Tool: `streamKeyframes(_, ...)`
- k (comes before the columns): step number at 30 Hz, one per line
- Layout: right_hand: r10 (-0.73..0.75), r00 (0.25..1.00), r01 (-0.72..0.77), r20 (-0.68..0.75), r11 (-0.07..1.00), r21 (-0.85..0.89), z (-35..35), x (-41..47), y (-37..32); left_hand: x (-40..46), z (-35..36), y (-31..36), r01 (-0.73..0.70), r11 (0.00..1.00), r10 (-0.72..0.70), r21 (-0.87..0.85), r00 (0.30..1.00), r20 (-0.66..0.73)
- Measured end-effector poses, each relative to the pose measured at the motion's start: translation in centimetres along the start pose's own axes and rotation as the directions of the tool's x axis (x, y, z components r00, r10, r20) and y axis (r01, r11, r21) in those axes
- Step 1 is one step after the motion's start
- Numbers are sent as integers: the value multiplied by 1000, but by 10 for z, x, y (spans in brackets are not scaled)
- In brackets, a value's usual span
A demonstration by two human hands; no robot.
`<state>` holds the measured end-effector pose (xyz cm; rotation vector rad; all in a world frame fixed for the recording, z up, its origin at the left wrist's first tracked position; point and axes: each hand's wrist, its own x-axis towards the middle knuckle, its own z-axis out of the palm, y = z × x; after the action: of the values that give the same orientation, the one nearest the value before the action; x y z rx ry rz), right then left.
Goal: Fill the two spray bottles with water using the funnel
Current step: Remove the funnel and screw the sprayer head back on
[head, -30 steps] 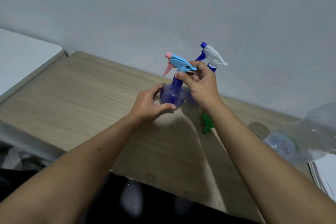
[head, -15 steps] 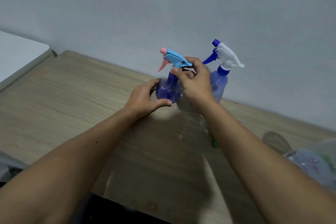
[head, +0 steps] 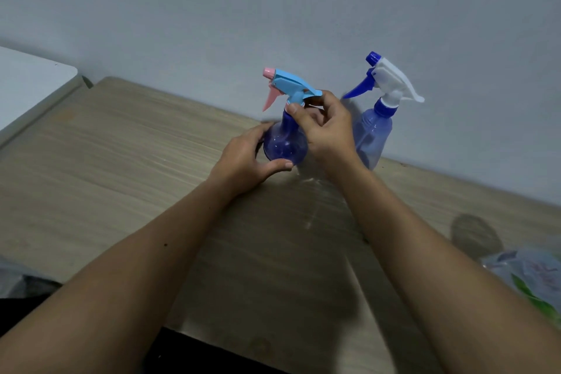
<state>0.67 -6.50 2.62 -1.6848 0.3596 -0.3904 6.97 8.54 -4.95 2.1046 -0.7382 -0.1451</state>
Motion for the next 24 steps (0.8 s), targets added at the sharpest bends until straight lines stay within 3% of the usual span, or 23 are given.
streamKeyframes(15,-31,999,29,-20,993,-111,-21,-29,17,-15,3,9,47,995,-43,93,998,-46)
streamKeyframes(24,41,998,-42,-56,999,-27,-54,-86,13,-69,2,21,80,997,-79,15,992,-100)
